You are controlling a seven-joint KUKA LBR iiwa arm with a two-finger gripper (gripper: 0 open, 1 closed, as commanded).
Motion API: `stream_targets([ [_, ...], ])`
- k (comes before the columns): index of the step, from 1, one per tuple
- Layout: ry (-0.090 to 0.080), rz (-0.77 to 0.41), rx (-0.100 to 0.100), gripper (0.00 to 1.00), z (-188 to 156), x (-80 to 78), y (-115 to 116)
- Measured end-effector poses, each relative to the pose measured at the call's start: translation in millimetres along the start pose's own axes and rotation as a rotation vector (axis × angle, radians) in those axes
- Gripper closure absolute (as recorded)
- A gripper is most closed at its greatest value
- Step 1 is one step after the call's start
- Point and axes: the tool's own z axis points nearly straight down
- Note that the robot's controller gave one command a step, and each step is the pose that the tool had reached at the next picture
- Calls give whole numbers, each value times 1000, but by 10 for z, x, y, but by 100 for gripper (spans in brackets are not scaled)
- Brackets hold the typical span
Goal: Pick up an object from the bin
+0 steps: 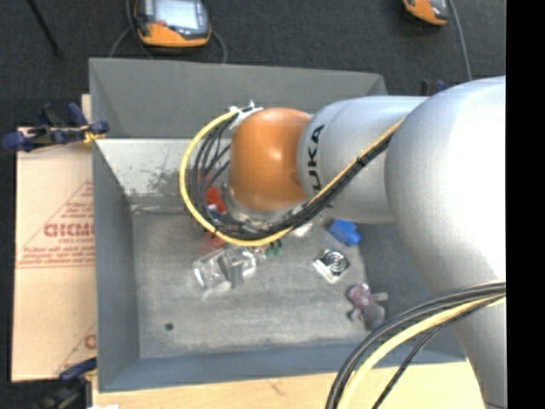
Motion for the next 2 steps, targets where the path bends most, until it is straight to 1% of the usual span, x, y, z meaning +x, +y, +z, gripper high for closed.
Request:
stream_targets([
  [1, 34, -408, -7, 0, 102, 153, 90],
  [2, 23, -402, -5, 100, 59, 115, 84],
])
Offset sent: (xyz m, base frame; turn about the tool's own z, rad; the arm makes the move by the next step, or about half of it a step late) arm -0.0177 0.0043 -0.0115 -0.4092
